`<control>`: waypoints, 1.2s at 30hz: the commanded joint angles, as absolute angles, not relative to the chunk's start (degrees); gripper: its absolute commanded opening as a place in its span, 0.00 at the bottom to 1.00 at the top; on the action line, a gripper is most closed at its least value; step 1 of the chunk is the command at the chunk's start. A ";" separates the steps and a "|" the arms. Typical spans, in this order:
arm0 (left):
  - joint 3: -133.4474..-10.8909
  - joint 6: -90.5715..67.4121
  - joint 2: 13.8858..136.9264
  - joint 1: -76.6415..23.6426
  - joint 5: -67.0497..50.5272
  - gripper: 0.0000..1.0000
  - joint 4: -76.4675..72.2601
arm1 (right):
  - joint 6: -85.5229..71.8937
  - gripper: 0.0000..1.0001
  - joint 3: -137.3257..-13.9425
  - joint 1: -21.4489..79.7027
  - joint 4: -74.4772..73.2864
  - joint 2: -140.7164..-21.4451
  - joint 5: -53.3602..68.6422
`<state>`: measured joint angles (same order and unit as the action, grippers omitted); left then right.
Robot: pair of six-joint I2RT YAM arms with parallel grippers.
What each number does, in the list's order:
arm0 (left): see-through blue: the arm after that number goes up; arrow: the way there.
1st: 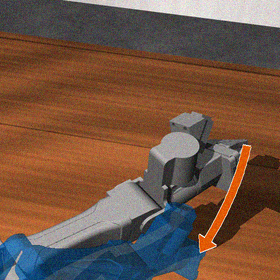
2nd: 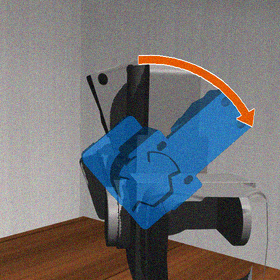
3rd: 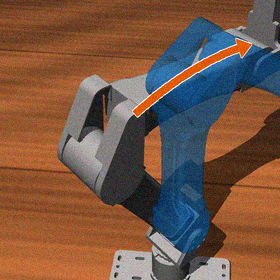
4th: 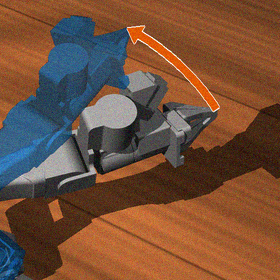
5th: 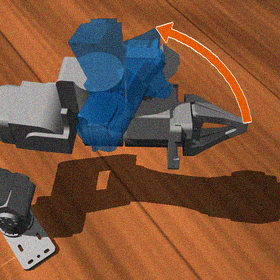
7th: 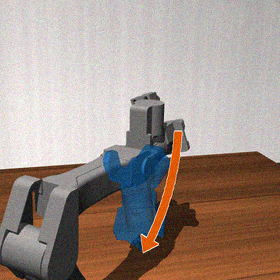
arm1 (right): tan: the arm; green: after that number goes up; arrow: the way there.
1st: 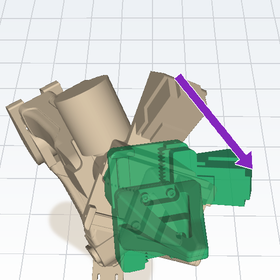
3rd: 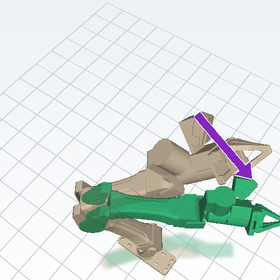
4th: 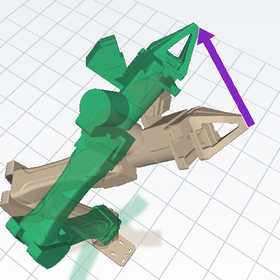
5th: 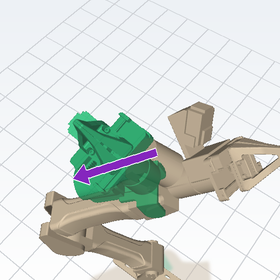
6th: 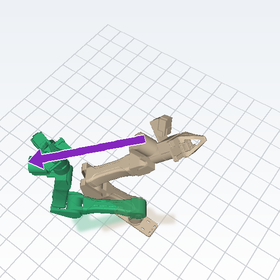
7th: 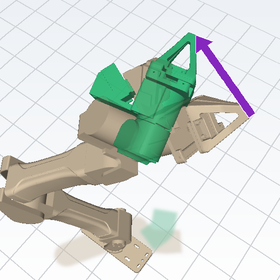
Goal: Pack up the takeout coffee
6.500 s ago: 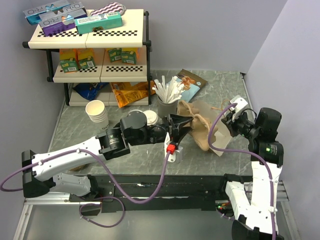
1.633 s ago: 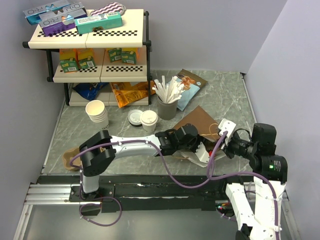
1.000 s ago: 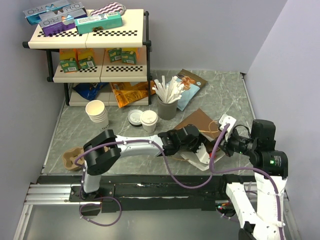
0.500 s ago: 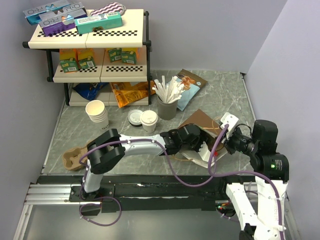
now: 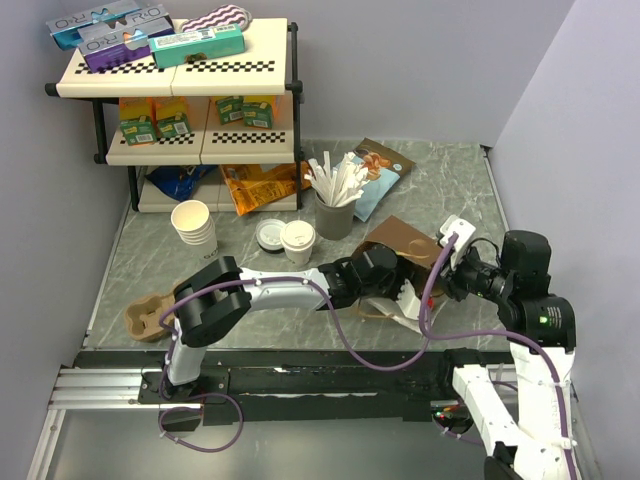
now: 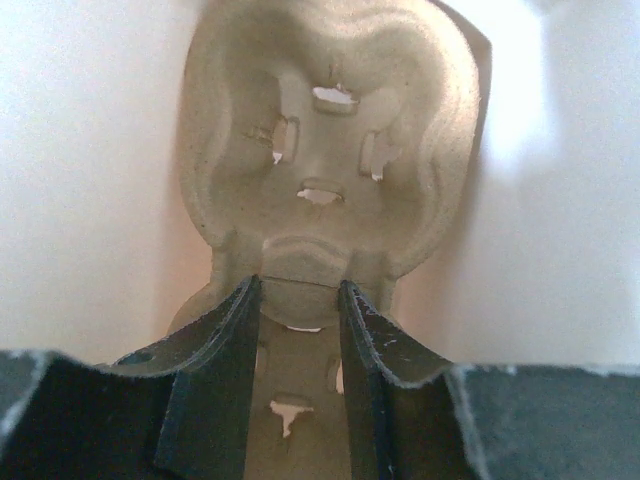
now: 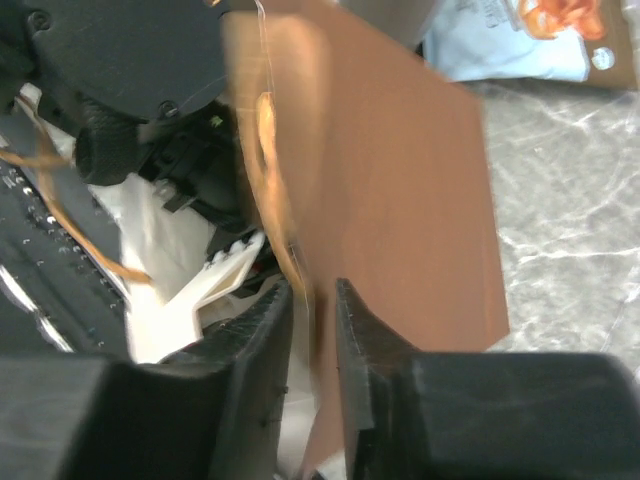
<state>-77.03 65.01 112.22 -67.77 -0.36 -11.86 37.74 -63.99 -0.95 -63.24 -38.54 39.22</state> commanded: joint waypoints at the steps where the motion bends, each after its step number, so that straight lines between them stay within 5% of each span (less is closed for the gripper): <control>1: -76.82 63.81 112.24 -67.59 -0.18 0.01 -15.03 | 33.41 0.36 -64.69 -0.44 -58.01 -38.76 37.36; 10: -77.52 62.93 113.81 -67.59 -0.18 0.01 -13.71 | 31.99 0.50 -61.08 1.58 -54.49 -40.08 37.26; 20: -78.31 62.93 116.63 -66.89 0.96 0.01 -19.24 | 39.02 0.78 -63.72 4.83 -58.01 -41.48 39.64; 29: -77.87 62.32 116.81 -66.53 1.93 0.01 -20.65 | 38.92 0.79 -60.65 6.85 -52.74 -43.86 35.25; 36: -76.38 62.32 116.63 -65.66 1.41 0.01 -20.83 | 43.33 0.73 -56.61 7.82 -49.14 -44.03 16.54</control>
